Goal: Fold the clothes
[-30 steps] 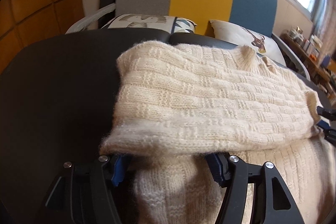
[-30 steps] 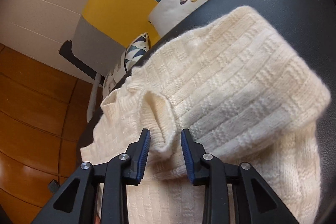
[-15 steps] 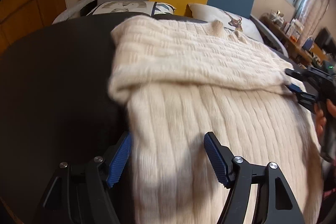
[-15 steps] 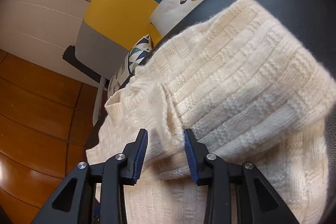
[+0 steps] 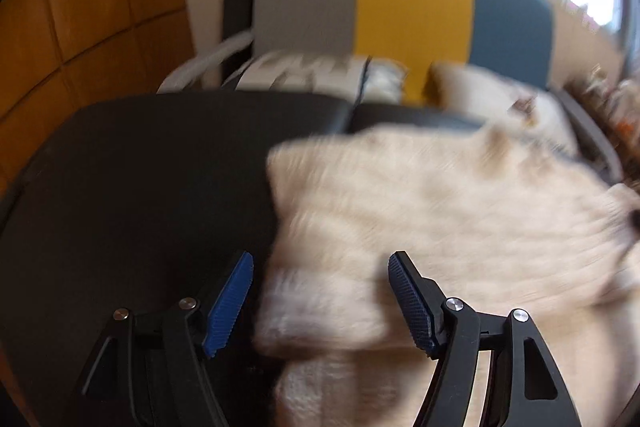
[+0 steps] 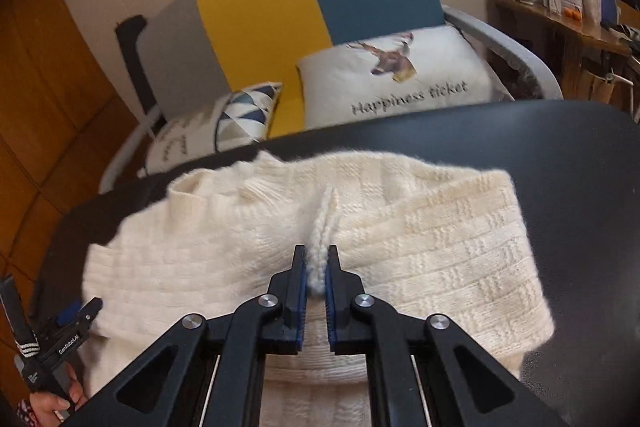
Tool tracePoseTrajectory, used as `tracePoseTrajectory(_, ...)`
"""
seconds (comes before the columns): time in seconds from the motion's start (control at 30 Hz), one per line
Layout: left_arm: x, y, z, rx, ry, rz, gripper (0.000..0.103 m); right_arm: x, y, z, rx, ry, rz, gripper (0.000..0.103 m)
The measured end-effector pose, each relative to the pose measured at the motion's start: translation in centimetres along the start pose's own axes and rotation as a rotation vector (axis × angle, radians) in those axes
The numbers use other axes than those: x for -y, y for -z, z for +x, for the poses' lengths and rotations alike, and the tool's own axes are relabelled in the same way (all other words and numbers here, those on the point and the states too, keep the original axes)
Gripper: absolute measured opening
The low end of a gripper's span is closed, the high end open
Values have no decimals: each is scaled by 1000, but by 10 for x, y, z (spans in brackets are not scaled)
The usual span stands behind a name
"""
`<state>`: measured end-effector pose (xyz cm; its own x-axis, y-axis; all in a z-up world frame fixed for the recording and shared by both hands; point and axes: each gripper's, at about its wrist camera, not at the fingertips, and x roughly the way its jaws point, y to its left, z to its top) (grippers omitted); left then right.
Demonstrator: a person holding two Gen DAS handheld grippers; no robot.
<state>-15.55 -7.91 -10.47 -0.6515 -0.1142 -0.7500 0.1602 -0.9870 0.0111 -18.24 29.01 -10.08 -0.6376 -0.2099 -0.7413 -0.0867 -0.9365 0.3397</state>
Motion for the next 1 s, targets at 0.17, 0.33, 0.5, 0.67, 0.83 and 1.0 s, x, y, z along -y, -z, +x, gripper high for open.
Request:
tracePoseTrajectory(0.17, -15, 5, 9, -27, 32, -66, 86, 16, 9, 4, -7, -24, 55, 13)
tracePoseTrajectory(0.33, -15, 9, 5, -22, 30, -74, 87, 10, 12, -26, 127, -26, 11, 23)
tracePoseTrajectory(0.5, -2, -4, -16, -3, 88, -120, 85, -54, 21, -5, 28, -20, -360, 23)
tracePoseTrajectory(0.67, 33, -23, -15, 51, 50, 31, 86, -47, 27, 5, 21, -20, -306, 21)
tracePoseTrajectory(0.83, 18, -24, 19, 7, -76, 102, 90, -40, 34, 14, 14, -20, -253, 21)
tracePoseTrajectory(1.0, -40, -28, 34, -50, -14, -97, 97, -33, 40, 23, 8, -22, -201, 21)
